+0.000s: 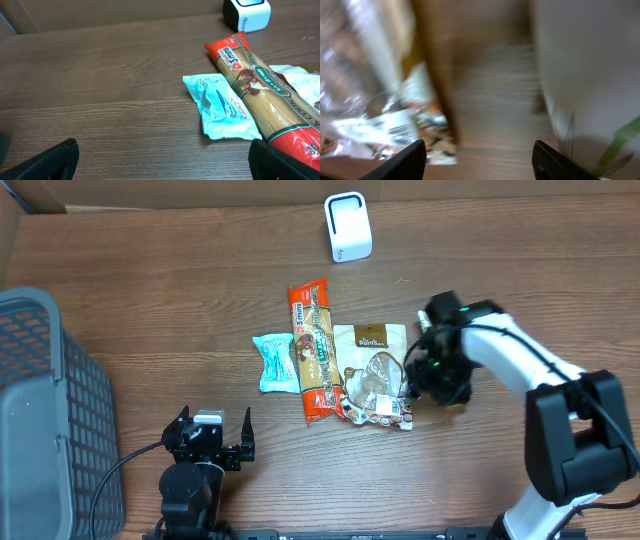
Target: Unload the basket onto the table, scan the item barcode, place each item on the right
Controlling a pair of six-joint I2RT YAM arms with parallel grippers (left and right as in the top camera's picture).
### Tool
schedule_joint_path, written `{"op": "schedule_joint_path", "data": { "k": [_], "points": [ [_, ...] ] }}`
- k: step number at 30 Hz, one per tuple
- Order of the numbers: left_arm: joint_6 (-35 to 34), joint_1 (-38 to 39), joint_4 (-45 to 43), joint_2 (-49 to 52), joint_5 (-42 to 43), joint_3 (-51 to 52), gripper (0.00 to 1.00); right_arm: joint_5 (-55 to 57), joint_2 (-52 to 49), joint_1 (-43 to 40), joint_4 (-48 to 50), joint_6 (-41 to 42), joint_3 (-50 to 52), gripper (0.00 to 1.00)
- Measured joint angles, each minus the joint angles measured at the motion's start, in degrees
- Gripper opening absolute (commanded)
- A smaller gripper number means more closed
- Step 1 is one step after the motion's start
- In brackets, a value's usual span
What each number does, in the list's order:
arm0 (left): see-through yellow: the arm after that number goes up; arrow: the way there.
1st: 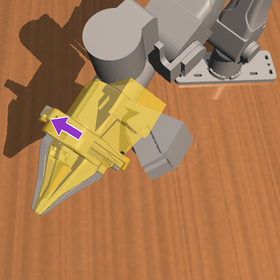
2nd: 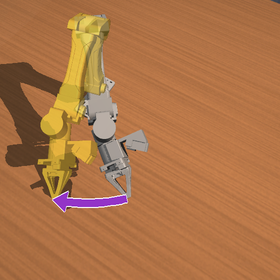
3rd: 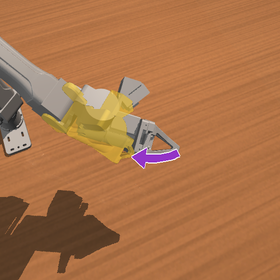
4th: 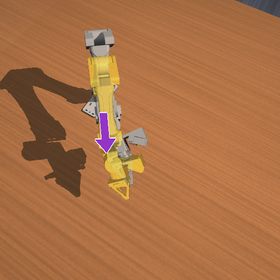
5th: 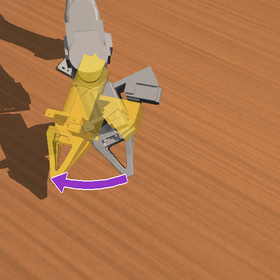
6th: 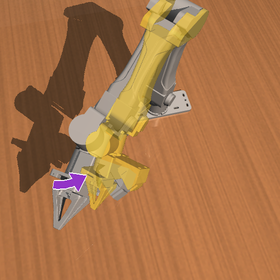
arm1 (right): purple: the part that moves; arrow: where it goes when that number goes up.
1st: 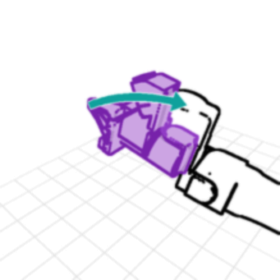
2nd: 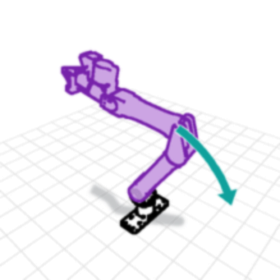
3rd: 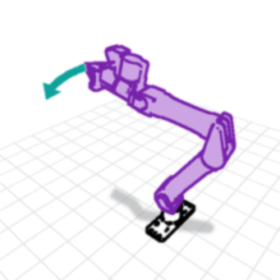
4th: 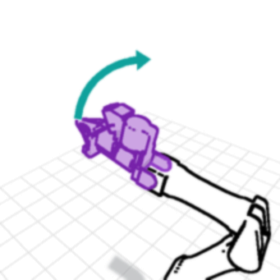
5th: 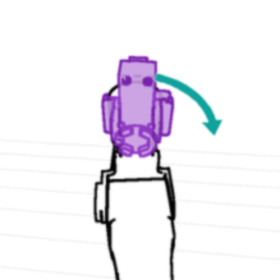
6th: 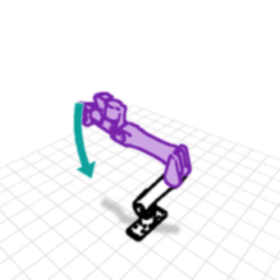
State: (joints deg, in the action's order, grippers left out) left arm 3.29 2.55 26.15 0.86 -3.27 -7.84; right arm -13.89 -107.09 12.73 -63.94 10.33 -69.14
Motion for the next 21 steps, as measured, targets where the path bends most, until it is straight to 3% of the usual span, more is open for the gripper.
{"op": "schedule_joint_path", "data": {
  "k": [10, 16, 21],
  "points": [
    [-0.02, 0.0, -0.02, 0.0, 0.0, 0.0, 1.0, 0.83, 0.0, -16.74, 6.01, -1.33, -0.07, 0.71],
    [0.0, 0.0, -0.02, 0.0, 0.0, 0.0, 1.0, -5.66, 0.0, -24.2, 0.15, -1.07, -7.26, 0.7],
    [0.0, 0.0, -0.02, 0.0, 0.0, 0.0, 1.0, -11.41, 0.79, -24.17, 1.53, 8.61, -11.13, 0.74]
  ]
}}
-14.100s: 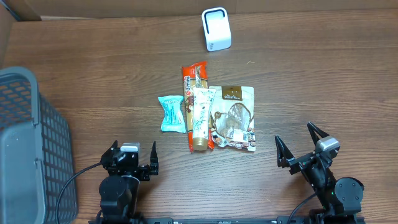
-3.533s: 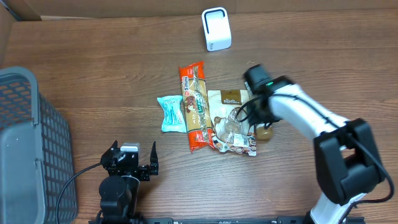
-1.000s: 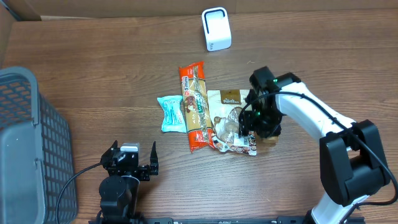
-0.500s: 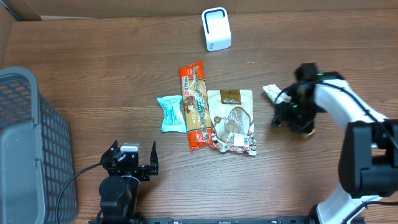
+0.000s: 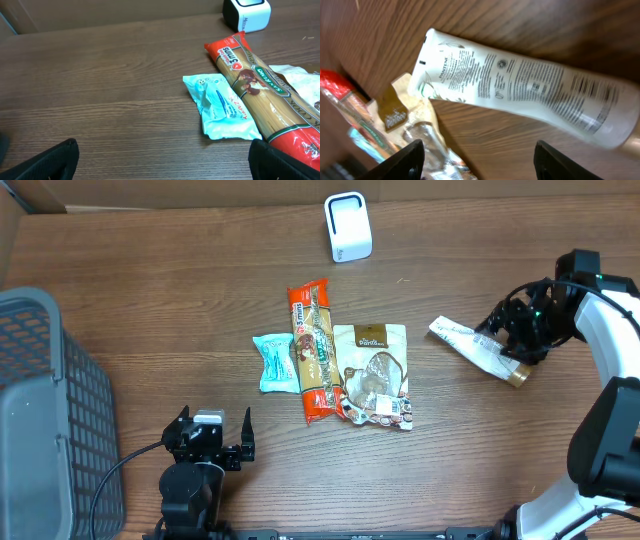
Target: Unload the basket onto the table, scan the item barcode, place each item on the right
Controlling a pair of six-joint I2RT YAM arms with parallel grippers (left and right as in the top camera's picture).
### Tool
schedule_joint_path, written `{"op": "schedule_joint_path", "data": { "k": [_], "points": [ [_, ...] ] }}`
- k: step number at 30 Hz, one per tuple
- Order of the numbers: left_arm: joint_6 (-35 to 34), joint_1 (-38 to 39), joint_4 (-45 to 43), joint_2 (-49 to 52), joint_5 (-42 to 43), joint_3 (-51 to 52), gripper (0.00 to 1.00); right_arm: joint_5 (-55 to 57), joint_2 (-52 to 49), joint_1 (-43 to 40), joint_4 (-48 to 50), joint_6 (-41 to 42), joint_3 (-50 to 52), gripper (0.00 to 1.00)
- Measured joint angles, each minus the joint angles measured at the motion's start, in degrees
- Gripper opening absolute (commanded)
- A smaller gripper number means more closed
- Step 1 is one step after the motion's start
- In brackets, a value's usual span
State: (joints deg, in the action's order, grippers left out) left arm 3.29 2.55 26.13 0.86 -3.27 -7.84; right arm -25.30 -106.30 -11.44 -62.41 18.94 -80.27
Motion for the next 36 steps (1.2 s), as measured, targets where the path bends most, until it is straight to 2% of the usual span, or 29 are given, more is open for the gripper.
{"op": "schedule_joint_path", "data": {
  "k": [2, 4, 8, 11, 15, 20, 25, 27, 29, 32, 36],
  "points": [
    [0.0, 0.0, 0.0, 0.0, 0.0, 0.0, 1.0, 2.19, 0.09, 1.36, -0.61, 7.69, 0.0, 0.76],
    [0.0, 0.0, 0.02, 0.0, 0.0, 0.0, 0.99, 6.45, 0.07, 3.32, -1.25, 15.89, 0.0, 0.99],
    [0.0, 0.0, 0.0, 0.0, 0.0, 0.0, 1.0, 15.54, 0.07, 8.31, -2.23, 32.17, 0.02, 1.0],
    [0.0, 0.0, 0.0, 0.0, 0.0, 0.0, 1.0, 20.72, 0.07, 11.8, 0.04, 40.76, 0.02, 1.0],
    [0.0, 0.0, 0.0, 0.0, 0.0, 0.0, 0.99, 25.9, 0.04, 14.99, 1.77, 48.09, 0.02, 1.0],
    [0.0, 0.0, 0.0, 0.0, 0.0, 0.0, 1.0, 29.42, 0.02, 15.96, 4.72, 52.39, 1.73, 0.99],
    [0.0, 0.0, 0.02, 0.0, 0.0, 0.0, 1.0, 31.26, -0.07, 15.98, 10.12, 52.74, 7.65, 0.9],
    [0.0, 0.0, 0.0, 0.0, 0.0, 0.0, 1.0, 31.43, -0.07, 15.98, 12.48, 51.36, 9.57, 0.8],
    [0.0, 0.0, 0.0, 0.0, 0.0, 0.0, 1.0, 31.52, -0.07, 15.96, 14.53, 49.42, 10.97, 0.59],
    [0.0, 0.0, 0.02, 0.0, -0.02, 0.0, 0.99, 31.23, -0.02, 16.09, 17.03, 44.24, 12.15, 0.45],
    [-0.02, 0.0, 0.0, 0.0, 0.0, 0.0, 1.0, 31.08, 0.07, 16.02, 19.32, 33.64, 12.26, 0.38]
  ]
}}
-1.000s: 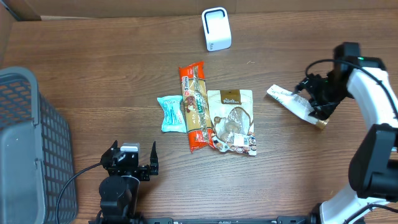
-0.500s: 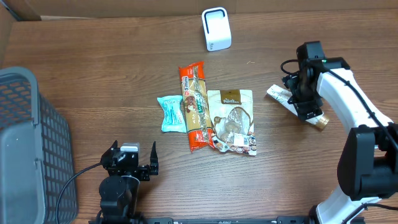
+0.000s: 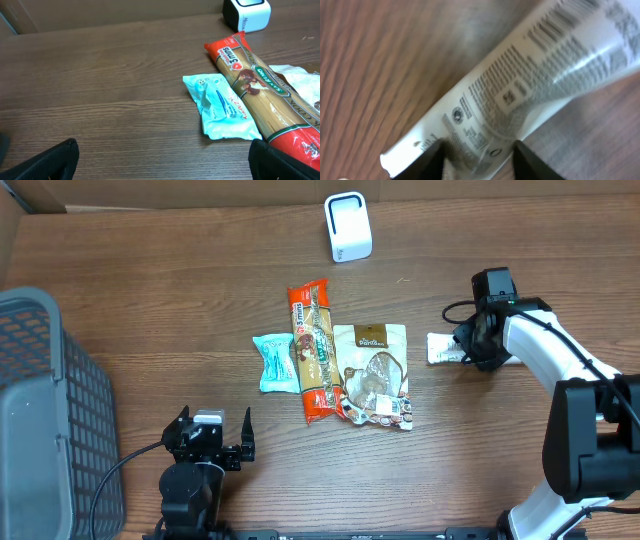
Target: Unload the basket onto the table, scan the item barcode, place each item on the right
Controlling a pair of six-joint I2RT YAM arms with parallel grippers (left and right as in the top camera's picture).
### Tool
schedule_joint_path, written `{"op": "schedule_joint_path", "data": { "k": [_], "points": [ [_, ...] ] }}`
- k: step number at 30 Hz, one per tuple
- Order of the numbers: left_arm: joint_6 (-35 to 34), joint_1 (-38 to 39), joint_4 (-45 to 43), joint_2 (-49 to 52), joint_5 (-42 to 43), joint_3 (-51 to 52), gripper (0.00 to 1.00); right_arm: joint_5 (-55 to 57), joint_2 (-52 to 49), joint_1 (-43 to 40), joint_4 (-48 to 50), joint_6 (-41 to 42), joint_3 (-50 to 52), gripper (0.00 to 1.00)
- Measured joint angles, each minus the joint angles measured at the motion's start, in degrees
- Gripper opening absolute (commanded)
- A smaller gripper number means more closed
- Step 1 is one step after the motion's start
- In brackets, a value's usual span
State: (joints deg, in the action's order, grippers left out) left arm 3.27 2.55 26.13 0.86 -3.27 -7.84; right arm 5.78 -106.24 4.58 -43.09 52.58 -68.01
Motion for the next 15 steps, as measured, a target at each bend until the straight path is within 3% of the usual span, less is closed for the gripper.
{"op": "schedule_joint_path", "data": {
  "k": [1, 3, 9, 15],
  "points": [
    [0.02, 0.0, 0.0, 0.0, -0.02, 0.0, 1.0, -0.44, 0.0, 0.0, 0.63, -3.67, 0.0, 0.31],
    [0.02, 0.0, 0.0, 0.0, -0.02, 0.0, 1.0, -2.12, 0.0, -0.07, 2.54, -10.4, 0.2, 0.3],
    [0.02, 0.0, 0.0, 0.0, 0.0, 0.0, 0.99, -18.97, -0.04, 0.13, 4.74, -41.79, 0.7, 0.4],
    [0.02, 0.0, 0.02, 0.0, 0.0, 0.0, 1.0, -27.06, -0.11, 2.08, -0.42, -54.99, 0.92, 0.42]
  ]
}}
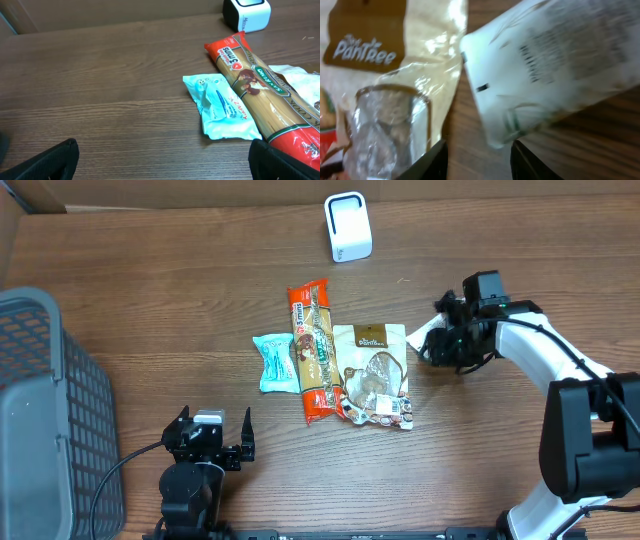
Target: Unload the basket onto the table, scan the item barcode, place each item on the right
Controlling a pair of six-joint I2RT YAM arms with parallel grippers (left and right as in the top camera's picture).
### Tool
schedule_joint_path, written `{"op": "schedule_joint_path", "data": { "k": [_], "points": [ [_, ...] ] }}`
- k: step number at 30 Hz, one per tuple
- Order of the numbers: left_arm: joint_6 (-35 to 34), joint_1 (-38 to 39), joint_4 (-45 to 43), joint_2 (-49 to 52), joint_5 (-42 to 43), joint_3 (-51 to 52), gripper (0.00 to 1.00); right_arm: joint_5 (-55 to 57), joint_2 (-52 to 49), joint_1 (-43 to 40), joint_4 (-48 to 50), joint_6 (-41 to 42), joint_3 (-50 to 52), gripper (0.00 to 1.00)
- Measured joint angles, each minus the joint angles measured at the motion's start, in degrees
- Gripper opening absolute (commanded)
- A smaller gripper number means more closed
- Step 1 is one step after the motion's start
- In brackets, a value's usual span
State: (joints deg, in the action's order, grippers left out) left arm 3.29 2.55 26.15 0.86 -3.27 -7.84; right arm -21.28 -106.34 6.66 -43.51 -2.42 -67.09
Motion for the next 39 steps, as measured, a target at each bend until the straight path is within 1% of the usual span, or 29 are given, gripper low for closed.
{"op": "schedule_joint_path", "data": {
  "k": [2, 4, 8, 10, 13, 15, 18, 22, 32, 34, 37, 38, 39],
  "points": [
    [0.0, 0.0, -0.02, 0.0, 0.0, 0.0, 0.99, -1.97, 0.0, -0.11, -1.77, -1.44, -0.09, 0.45],
    [0.0, 0.0, -0.02, 0.0, -0.02, 0.0, 0.99, -3.34, -0.04, -0.7, -4.83, -1.11, -1.03, 0.46],
    [0.0, 0.0, -0.02, 0.0, 0.0, 0.0, 0.99, -5.11, -0.11, -4.81, -10.49, 3.69, -7.65, 0.53],
    [0.0, 0.0, -0.02, 0.0, 0.0, 0.0, 0.99, -5.75, -0.11, -7.85, -10.36, 7.48, -11.43, 0.62],
    [0.0, 0.0, -0.02, 0.0, 0.0, 0.0, 0.99, -5.11, -0.09, -11.69, -6.6, 13.31, -13.75, 0.79],
    [0.0, 0.0, -0.02, 0.0, 0.0, 0.0, 1.0, -2.05, -0.11, -12.68, -4.83, 17.25, -13.75, 0.8],
    [0.0, 0.0, -0.02, 0.0, 0.0, 0.0, 1.0, 1.2, -0.13, -12.44, -1.05, 21.46, -12.83, 0.8],
    [0.0, 0.0, -0.02, 0.0, 0.0, 0.0, 1.0, 2.86, -0.33, -12.11, 4.7, 24.96, -9.79, 0.8],
    [0.0, 0.0, -0.02, 0.0, 0.0, 0.0, 1.0, 3.32, -4.07, -11.52, 16.63, 27.61, -0.59, 0.75],
    [0.0, 0.0, -0.02, 0.0, 0.0, 0.0, 0.99, 2.78, -4.85, -10.99, 19.15, 27.63, 0.13, 0.72],
    [0.0, 0.0, -0.02, 0.0, 0.0, 0.0, 1.0, 2.91, -5.33, -9.77, 22.18, 27.82, 0.7, 0.54],
    [0.0, 0.0, -0.02, 0.0, 0.0, 0.0, 1.0, 2.82, -5.49, -9.49, 22.69, 27.89, 0.85, 0.53],
    [0.0, 0.0, -0.02, 0.0, 0.0, 0.0, 0.99, 2.75, -5.6, -9.31, 22.73, 27.91, 0.94, 0.49]
  ]
}}
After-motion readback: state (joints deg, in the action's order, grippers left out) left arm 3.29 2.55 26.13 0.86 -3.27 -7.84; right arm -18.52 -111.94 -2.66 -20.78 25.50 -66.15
